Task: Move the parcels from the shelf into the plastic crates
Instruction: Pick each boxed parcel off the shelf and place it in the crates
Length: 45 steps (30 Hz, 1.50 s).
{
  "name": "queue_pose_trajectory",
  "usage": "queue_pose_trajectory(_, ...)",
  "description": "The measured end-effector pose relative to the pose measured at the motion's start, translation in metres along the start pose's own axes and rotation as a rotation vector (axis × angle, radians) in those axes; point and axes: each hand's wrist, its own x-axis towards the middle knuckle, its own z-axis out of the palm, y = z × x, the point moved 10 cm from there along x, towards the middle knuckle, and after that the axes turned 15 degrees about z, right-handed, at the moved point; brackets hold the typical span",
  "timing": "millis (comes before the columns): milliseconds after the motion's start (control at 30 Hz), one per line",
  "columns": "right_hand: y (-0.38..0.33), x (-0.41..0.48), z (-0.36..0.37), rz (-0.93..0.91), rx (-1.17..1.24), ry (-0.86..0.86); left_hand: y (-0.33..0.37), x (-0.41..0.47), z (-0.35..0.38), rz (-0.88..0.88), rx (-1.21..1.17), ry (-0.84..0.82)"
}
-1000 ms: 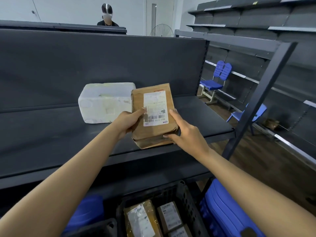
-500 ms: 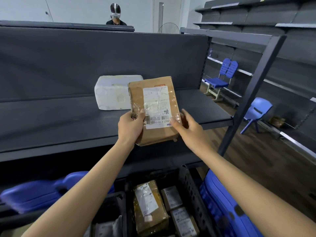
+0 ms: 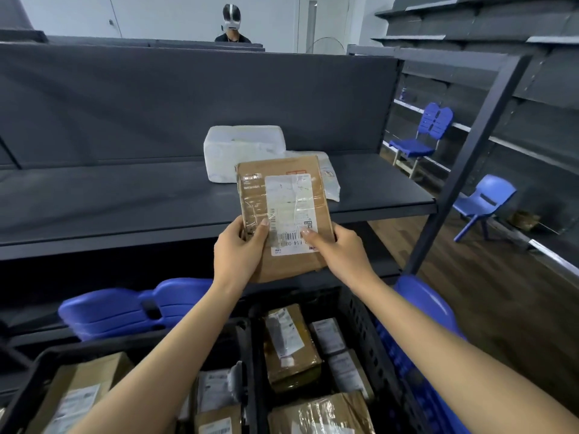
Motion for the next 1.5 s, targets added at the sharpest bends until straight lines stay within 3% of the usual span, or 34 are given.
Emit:
queue_pose_trajectory(100,-0.008,-0.013,0.006,-0.022,-0.018,-0.012,-0.006,-0.008,-0.019,-0.056,-0.085,-0.040)
queue_pose_trajectory(167,-0.017,-0.020,0.009,-0.034,-0.091,-0.059,0.005,-0.003,-0.051,-0.018,0.044,-0.020)
queue_pose_trajectory(267,-0.043,-0.028,0.017,-0.091,-0.319,-0.154,0.058,0.019,-0.088,0.264,0.329,-0.084)
queue_pose_trajectory(367,-0.074,-0.039,0.038,-0.192,-0.618,-0.272,0.106,0.026,-0.080,0.524,0.570,-0.367)
queue_pose_trajectory(500,-0.104,-0.050,0.069,-0.277,-0.890,-0.401,0.090,0.012,-0.056,0.369,0.786,-0.811)
queue_pose_trajectory(633,-0.118,-0.061,0.087,-0.335,-1.039,-0.520,0.069,0.000,-0.052,0.272,0.859,-0.969)
queue_pose_trajectory(833,-0.118,-0.067,0.090,-0.324,-1.152,-0.588,0.061,-0.018,-0.055,0.305,0.750,-0.732)
queue_pose_trajectory(933,-0.130,-0.065,0.077,-0.411,-1.098,-0.402,0.049,-0.028,-0.067,0.213,0.610,-0.538)
queue_pose_trajectory(1067,-0.125,-0.071,0.029,-0.315,-0.530,-0.013,0.016,-0.044,-0.093,-0.036,0.295,-0.208)
queue_pose_trajectory(1133,-0.094,-0.079,0.022,-0.193,-0.303,0.063,0.002,-0.056,-0.100,-0.119,0.196,-0.080)
queue_pose_trajectory(1267,-0.022,-0.089,0.068,0.101,-0.045,-0.149,-0.011,-0.077,-0.097,-0.175,0.088,0.045)
queue_pose_trajectory(1500,-0.008,-0.086,0.074,0.039,0.077,-0.189,-0.014,-0.097,-0.090,-0.179,-0.028,0.055)
